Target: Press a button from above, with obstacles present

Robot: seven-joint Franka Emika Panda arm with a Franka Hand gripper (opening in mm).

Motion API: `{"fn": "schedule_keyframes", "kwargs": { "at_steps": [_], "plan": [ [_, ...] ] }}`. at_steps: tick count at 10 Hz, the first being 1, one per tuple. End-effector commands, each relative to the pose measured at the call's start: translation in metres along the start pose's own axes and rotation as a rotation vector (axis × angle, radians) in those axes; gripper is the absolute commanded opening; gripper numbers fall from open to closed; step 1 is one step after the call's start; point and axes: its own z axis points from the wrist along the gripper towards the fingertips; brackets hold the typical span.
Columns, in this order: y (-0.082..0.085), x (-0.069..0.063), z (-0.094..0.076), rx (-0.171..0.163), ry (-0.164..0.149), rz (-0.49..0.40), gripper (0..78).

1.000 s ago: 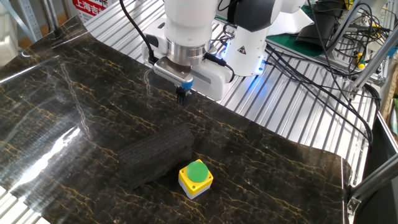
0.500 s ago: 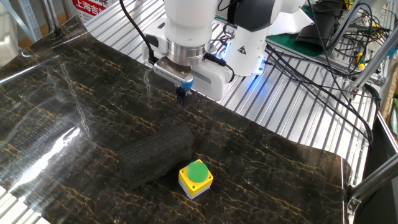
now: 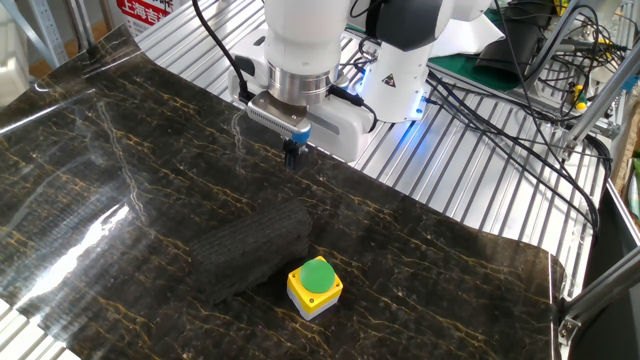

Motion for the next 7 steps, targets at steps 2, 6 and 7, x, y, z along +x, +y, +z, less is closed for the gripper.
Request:
{"fn": "schedule_keyframes", "kwargs": {
  "at_steps": [2, 6, 7],
  "plan": [
    [0.0000, 0.0001, -0.0001, -0.080, 0.060, 0.217, 0.0],
    [-0.0009, 0.0009, -0.0062, -0.070, 0.069, 0.192, 0.0],
    [-0.0009, 0.0009, -0.0067, -0.070, 0.076, 0.194, 0.0]
  ]
}}
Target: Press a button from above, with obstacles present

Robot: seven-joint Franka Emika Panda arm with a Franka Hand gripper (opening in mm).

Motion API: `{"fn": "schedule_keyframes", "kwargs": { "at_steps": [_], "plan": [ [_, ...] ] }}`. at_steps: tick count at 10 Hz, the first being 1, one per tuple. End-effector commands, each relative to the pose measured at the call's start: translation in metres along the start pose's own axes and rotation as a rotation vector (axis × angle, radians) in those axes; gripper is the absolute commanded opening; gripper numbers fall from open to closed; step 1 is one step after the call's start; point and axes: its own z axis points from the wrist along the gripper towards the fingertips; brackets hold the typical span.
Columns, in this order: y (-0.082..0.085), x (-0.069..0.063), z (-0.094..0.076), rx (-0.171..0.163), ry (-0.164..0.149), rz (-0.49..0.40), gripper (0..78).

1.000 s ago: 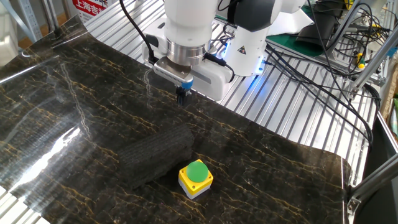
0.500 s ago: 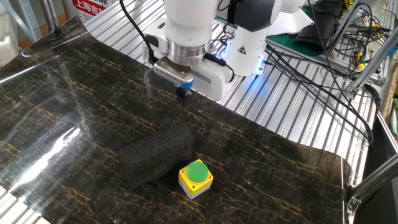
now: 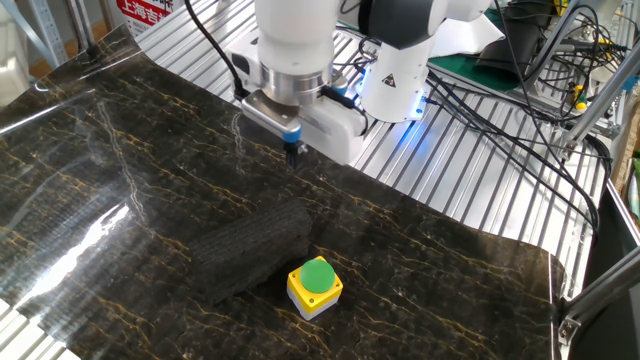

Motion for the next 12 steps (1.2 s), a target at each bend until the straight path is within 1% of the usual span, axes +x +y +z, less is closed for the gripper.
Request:
{"fn": "schedule_keyframes", "kwargs": {
  "at_steps": [1, 2, 3, 4, 6, 7, 9, 11, 12],
  "plan": [
    [0.000, 0.000, -0.005, -0.013, 0.039, 0.032, 0.0],
    [0.000, 0.000, -0.005, -0.011, 0.055, 0.048, 0.0],
    [0.000, 0.000, -0.005, -0.011, 0.055, 0.048, 0.0],
    [0.000, 0.001, -0.005, -0.009, 0.064, 0.046, 0.0],
    [0.001, 0.001, -0.006, -0.008, 0.065, 0.022, 0.0],
    [0.003, 0.001, -0.006, 0.002, 0.067, 0.016, 0.0],
    [0.006, 0.002, -0.007, 0.010, 0.074, 0.016, 0.0],
    [0.009, 0.003, -0.007, 0.010, 0.076, 0.015, 0.0],
    [0.017, 0.004, -0.006, 0.008, 0.077, 0.016, 0.0]
  ]
}}
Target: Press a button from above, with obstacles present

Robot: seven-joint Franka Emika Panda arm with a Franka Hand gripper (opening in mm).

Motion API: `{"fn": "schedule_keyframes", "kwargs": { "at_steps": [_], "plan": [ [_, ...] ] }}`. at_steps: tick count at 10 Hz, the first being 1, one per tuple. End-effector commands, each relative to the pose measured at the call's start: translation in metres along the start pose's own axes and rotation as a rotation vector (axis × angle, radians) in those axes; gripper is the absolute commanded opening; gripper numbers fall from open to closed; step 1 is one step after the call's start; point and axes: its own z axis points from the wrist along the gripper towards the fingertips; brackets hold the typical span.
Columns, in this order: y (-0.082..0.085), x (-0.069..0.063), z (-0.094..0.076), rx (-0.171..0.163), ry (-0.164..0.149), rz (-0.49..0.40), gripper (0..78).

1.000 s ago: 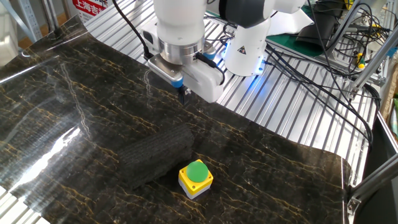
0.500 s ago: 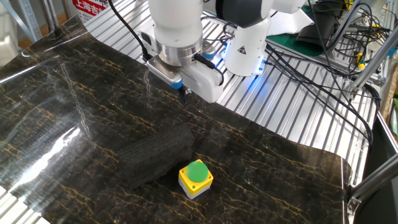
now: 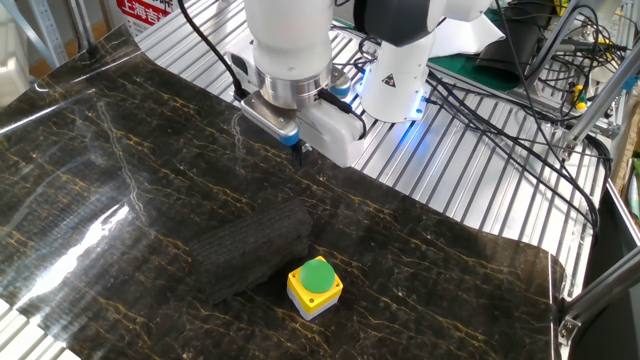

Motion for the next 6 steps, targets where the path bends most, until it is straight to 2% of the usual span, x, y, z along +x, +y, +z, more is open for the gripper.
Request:
{"fn": "schedule_keyframes", "kwargs": {
  "at_steps": [1, 6],
  "plan": [
    [0.014, 0.000, -0.002, -0.001, -0.002, 0.005, 0.0],
    [0.044, -0.018, -0.008, 0.007, -0.006, 0.038, 0.0]
  ]
}}
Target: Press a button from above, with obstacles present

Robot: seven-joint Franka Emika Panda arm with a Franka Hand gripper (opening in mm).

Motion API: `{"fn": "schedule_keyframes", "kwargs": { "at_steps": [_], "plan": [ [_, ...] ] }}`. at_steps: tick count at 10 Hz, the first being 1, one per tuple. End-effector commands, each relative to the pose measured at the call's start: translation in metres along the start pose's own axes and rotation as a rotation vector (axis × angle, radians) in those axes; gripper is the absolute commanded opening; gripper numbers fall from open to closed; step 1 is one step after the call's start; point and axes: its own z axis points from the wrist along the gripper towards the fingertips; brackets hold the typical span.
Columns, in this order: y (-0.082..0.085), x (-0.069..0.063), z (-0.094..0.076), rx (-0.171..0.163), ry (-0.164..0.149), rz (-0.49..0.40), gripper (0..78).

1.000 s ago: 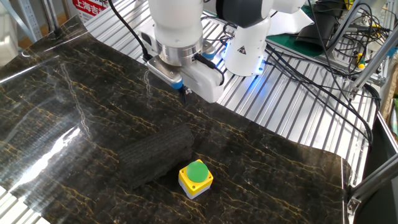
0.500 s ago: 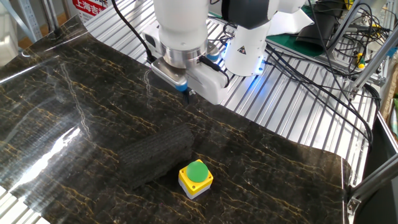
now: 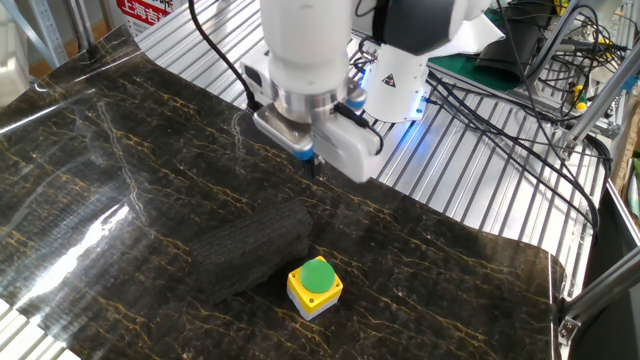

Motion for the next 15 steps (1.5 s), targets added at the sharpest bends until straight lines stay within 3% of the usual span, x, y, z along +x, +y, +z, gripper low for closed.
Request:
{"fn": "schedule_keyframes", "kwargs": {
  "at_steps": [1, 3, 6, 12, 15],
  "plan": [
    [0.020, -0.009, -0.003, 0.003, -0.007, 0.033, 0.0],
    [0.039, -0.014, 0.002, 0.007, -0.016, 0.067, 0.0],
    [0.053, -0.019, 0.009, 0.005, -0.017, 0.087, 0.0],
    [0.057, -0.019, 0.010, 0.016, -0.024, 0.110, 0.0],
    [0.057, -0.019, 0.010, 0.020, -0.011, 0.165, 0.0]
  ]
}}
